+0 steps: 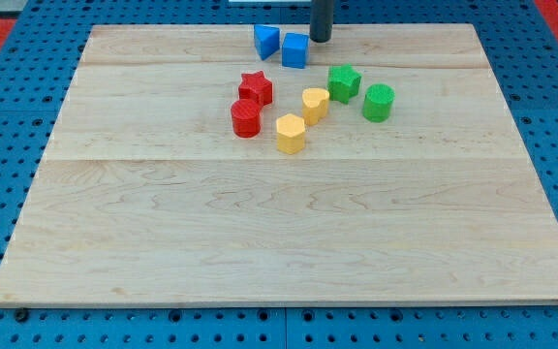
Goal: Push the cube to the top left of the heart
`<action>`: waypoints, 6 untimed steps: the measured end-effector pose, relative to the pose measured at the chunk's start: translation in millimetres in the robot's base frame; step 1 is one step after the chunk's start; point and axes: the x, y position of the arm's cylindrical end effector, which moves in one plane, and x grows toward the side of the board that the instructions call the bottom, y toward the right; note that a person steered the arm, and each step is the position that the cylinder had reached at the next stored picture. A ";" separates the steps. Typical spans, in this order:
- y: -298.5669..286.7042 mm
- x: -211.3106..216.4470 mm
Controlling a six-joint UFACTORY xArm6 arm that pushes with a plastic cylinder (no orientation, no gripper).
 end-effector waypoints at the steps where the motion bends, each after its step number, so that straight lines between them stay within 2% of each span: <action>1: -17.5 0.1; 3: -44.4 3.2; 6: -42.8 41.0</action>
